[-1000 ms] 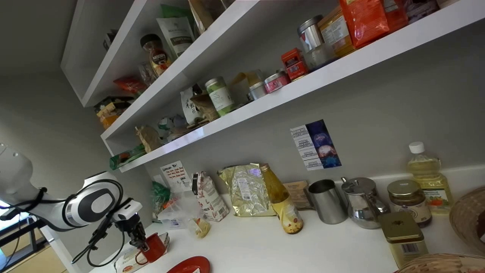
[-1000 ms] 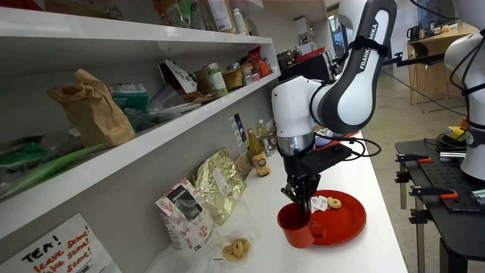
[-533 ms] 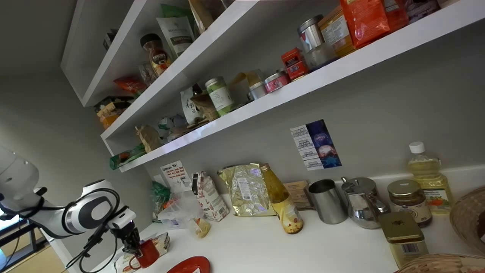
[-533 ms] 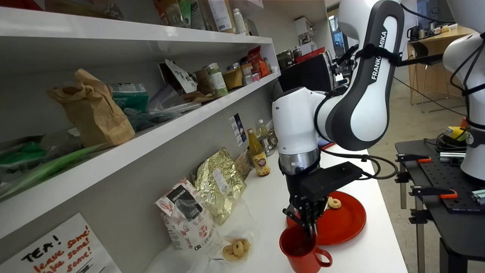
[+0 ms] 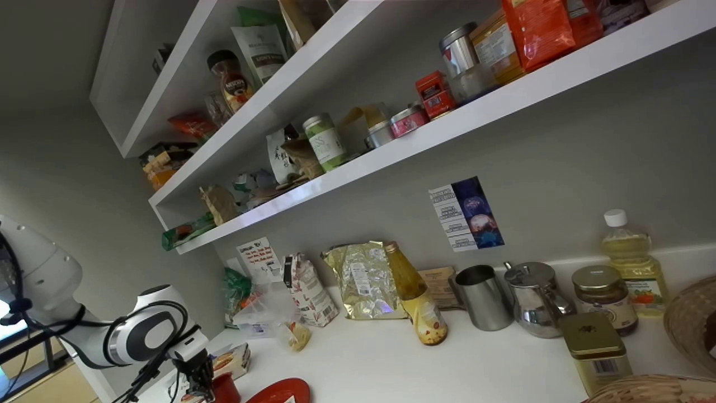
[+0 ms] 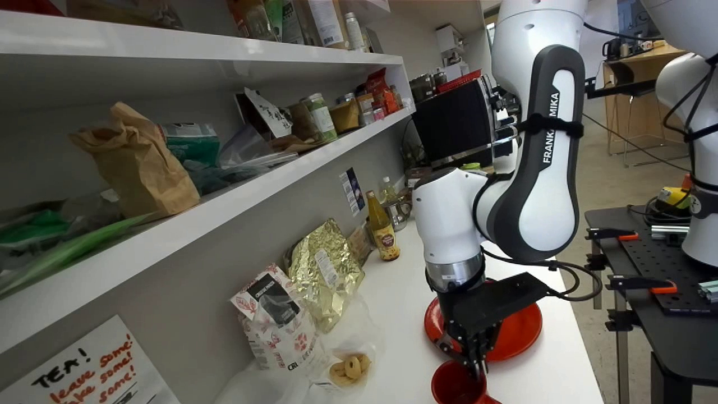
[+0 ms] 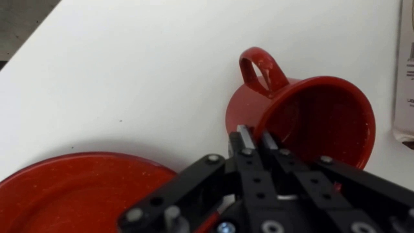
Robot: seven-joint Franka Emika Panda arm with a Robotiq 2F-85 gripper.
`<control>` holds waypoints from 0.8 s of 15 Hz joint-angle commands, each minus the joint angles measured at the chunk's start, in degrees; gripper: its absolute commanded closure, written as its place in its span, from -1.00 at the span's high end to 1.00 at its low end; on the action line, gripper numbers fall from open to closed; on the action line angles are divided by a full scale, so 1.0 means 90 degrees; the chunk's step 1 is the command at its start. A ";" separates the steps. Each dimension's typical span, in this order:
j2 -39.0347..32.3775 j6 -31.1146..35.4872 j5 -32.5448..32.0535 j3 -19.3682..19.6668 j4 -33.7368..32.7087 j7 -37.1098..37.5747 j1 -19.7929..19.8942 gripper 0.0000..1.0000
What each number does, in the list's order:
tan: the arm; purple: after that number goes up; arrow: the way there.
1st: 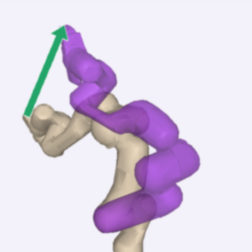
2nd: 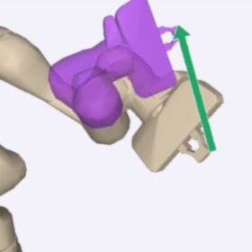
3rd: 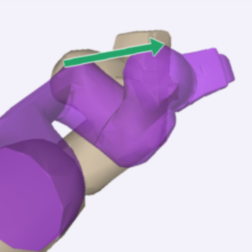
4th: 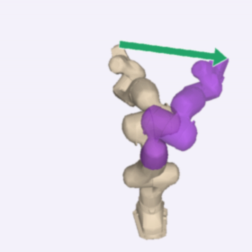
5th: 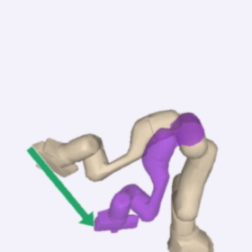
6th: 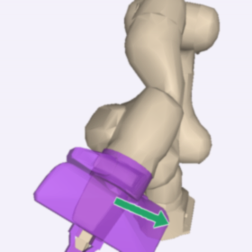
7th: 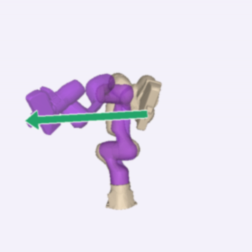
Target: Remove the red mug from the red plate.
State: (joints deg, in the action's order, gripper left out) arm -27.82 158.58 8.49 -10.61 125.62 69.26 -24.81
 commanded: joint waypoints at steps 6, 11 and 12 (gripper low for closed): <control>-0.0062 0.0026 0.0208 0.0038 -0.0032 -0.0057 0.0003 -0.56; -0.0024 -0.0014 0.0228 -0.0014 -0.0025 -0.0157 0.0036 -0.07; -0.0008 -0.0019 0.0230 -0.0026 -0.0025 -0.0162 0.0041 0.06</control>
State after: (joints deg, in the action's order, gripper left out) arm -28.02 158.52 9.96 -11.24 125.37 68.29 -24.04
